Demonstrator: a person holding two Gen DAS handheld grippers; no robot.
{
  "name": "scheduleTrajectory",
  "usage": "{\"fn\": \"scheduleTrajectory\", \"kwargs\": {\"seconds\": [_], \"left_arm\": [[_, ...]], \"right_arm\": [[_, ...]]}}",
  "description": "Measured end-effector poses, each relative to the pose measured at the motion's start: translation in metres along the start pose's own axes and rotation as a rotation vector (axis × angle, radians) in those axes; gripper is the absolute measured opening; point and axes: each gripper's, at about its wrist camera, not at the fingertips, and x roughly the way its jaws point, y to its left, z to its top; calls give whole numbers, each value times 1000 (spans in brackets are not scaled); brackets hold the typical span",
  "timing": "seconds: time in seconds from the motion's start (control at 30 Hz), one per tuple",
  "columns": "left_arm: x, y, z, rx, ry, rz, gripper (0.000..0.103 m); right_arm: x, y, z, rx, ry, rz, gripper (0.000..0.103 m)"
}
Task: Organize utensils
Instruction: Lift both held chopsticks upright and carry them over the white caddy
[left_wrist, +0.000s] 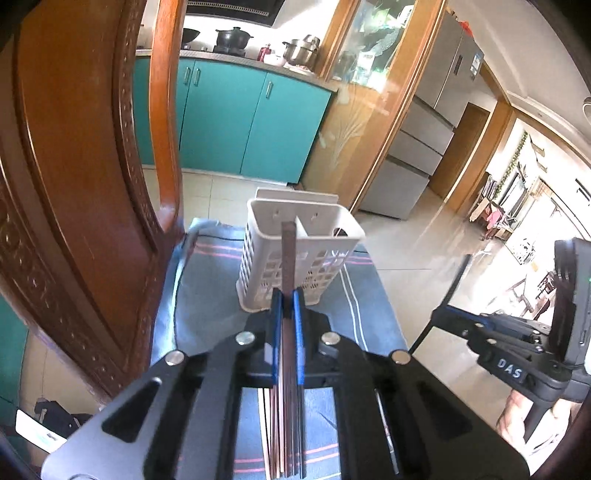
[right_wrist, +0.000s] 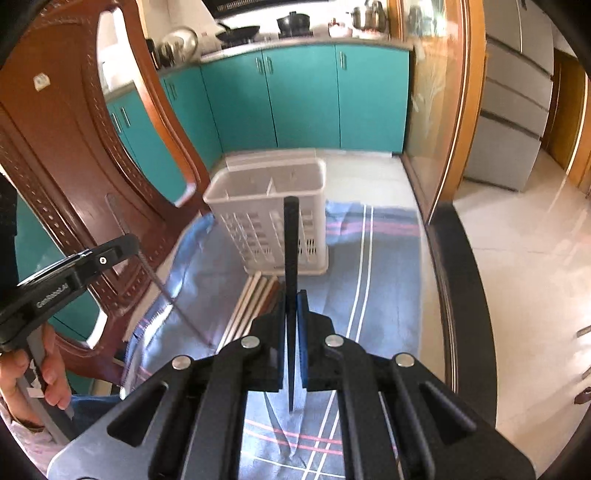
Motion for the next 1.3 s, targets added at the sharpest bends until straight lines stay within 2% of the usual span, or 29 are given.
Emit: {"fn": "scheduleTrajectory", "kwargs": {"seconds": [0.1,0.17,0.27,0.33,0.47,0.53,0.67,0.8,0.9,0.93,1.03,1.13,1.3], "left_arm": [[14,-2,-4,-10,30,-8,7],[19,-2,-5,1,18,7,7],[20,1,-4,-11,12,-7,7],[16,0,-1,-14,0,-13,7],[-4,-11,12,9,-55,-23,7],[-20,-16,25,18,-105,-33,7],[-50,-19,54,-1,-249,-63,7],[-63,-13,79,-57,-429,-7,7],[-57,-12,87,-77,-485,36,7],[-48,-13,88,-73,-490,59,7],[-21,-16,86,-77,-452,103,7],[8,-8,84,-105,-373,90,7],[27,0,84,-111,-315,105,7]], "right_arm": [[8,2,-1,12,23,-1,7],[16,2,-3,13,8,-8,7],[19,-8,-2,43,-4,-3,7],[19,-12,-1,70,6,3,7],[0,-14,10,86,-37,9,7],[-15,-14,19,99,-75,30,7],[-54,-18,49,129,-226,58,7],[-73,-30,76,240,-415,92,7],[-63,-35,87,298,-477,92,7],[-52,-36,93,308,-489,88,7],[-13,-32,102,298,-452,43,7],[22,-26,103,273,-390,-3,7],[57,-17,92,231,-314,-58,7]]}}
